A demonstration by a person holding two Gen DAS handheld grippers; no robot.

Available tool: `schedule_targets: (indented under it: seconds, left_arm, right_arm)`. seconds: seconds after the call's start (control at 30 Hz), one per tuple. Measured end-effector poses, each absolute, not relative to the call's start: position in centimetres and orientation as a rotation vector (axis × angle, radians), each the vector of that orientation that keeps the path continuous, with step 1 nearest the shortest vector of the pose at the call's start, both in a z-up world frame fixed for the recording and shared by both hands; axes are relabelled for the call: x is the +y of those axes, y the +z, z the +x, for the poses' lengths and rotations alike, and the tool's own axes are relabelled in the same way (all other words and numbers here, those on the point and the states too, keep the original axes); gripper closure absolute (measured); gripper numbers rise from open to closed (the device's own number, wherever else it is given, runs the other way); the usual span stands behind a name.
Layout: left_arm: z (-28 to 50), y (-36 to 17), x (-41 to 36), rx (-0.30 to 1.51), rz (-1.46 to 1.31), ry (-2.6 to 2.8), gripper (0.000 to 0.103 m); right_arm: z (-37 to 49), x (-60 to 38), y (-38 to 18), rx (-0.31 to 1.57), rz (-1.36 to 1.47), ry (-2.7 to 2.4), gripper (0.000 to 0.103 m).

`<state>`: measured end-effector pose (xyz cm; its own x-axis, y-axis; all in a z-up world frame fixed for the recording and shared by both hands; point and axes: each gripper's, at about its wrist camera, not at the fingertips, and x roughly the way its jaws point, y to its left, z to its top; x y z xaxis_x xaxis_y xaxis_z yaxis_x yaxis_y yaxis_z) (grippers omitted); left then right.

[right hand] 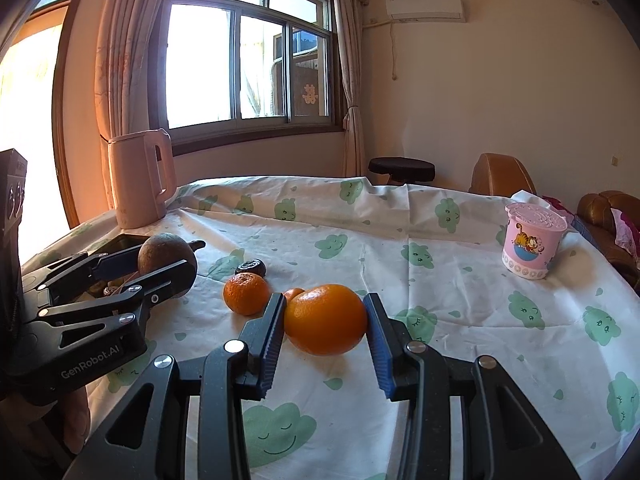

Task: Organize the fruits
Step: 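Lift the brown fruit with the left tool while the right tool lifts the orange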

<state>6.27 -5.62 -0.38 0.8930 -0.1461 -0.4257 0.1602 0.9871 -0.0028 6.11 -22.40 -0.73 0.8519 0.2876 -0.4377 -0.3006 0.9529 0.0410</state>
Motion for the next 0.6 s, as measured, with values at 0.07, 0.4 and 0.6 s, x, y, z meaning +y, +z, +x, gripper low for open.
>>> schedule_targets:
  seconds: [0.07,0.4,0.6]
  left_arm:
    - [6.17,-0.33,-5.61,0.433,0.033,-0.158,0.051]
    - [5.74,-0.08,-5.43,0.413,0.03,-0.155,0.051]
    - [5.55,0.06,-5.32,0.4,0.027,-0.154,0.051]
  right_arm:
    - [5.94,-22.48,-0.64,0.445,-0.027,0.308,0.061]
    - [5.56,-22.62,-0.42,0.416,-0.026,0.301,0.061]
    - [5.38,-22.67,-0.34,0.402,-0.028,0.296,0.061]
